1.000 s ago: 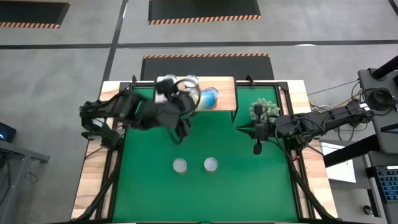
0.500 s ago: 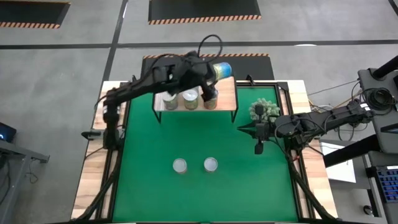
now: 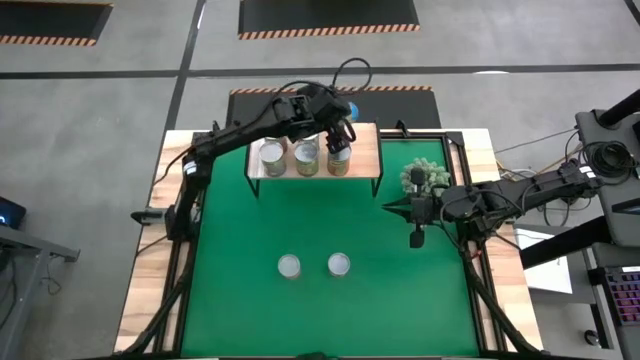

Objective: Pick and place cans onto a shelf
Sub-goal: Put the canned cherries on the shelf

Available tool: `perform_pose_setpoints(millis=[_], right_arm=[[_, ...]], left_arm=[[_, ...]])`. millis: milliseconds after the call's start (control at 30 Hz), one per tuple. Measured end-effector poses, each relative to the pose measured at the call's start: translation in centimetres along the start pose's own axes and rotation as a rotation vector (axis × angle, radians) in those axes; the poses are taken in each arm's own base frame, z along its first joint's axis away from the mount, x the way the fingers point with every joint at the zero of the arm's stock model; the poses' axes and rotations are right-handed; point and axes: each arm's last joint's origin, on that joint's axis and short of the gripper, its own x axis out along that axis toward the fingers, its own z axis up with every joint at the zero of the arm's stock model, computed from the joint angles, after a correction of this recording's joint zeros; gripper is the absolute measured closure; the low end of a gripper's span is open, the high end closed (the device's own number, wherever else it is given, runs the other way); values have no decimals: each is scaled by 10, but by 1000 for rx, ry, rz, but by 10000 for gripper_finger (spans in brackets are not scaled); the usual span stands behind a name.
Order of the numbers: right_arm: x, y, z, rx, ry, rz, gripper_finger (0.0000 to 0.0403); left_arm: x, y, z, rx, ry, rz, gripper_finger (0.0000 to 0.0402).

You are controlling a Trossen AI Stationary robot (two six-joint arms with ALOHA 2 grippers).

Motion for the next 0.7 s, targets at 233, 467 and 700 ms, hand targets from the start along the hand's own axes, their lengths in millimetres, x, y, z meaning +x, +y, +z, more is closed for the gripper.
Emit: perform_pose_setpoints(millis=[233, 467, 700], right_arm=[[0, 0, 0, 24, 4, 1, 394], [0, 0, -1, 30, 11, 2, 394], [0, 1, -3, 29, 26, 5, 394]], left_arm=[[0, -4, -9, -31, 81, -103, 91], [-1, -4, -10, -61, 90, -120, 91], [-1, -4, -11, -83, 96, -120, 91]])
